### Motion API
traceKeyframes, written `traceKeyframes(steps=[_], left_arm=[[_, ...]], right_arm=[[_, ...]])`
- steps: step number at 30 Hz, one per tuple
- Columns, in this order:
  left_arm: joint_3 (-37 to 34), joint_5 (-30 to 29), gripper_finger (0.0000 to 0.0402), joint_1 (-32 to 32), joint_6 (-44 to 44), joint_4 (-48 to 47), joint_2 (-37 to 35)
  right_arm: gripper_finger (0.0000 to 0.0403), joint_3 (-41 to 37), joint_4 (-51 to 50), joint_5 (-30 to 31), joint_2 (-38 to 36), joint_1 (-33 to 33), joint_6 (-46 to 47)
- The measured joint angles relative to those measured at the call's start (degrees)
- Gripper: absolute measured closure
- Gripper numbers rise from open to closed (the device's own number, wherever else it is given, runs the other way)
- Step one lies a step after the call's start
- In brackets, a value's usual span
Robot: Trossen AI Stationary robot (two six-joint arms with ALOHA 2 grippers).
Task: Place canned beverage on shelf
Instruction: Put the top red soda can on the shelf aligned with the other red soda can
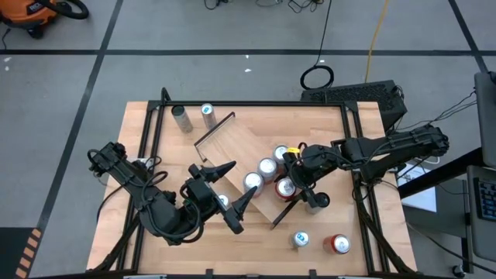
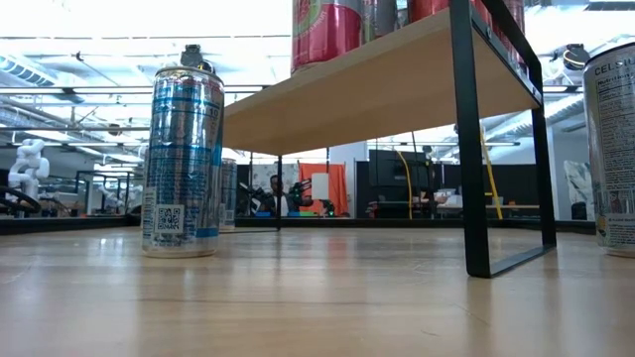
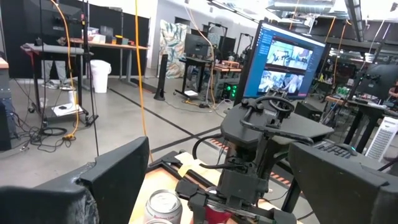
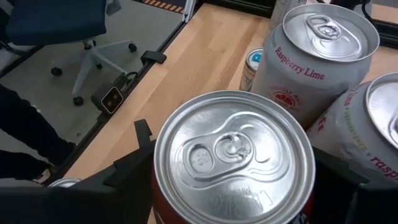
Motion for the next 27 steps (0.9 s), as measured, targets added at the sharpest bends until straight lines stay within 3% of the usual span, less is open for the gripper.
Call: traceKeyframes(steps=[8,16,27], left_arm=[[-0.08,-0.70,0.0014,-0.04,-0.18,-0.32,0.01],[-1.35,0.43,0.0015,0.98,-16.64,-12.48,1.33],[-1.37,5.27,0.0016,2.23,-19.97,-12.96,5.30]], right_arm=[[0.0110,0.00,0.02,0.01,0.00,0.00,0.17],[0.0110,0.00,0.04,0.00,0.00,0.00,0.20],[0.0110,0.00,0.04,0.00,0.00,0.00,0.65]])
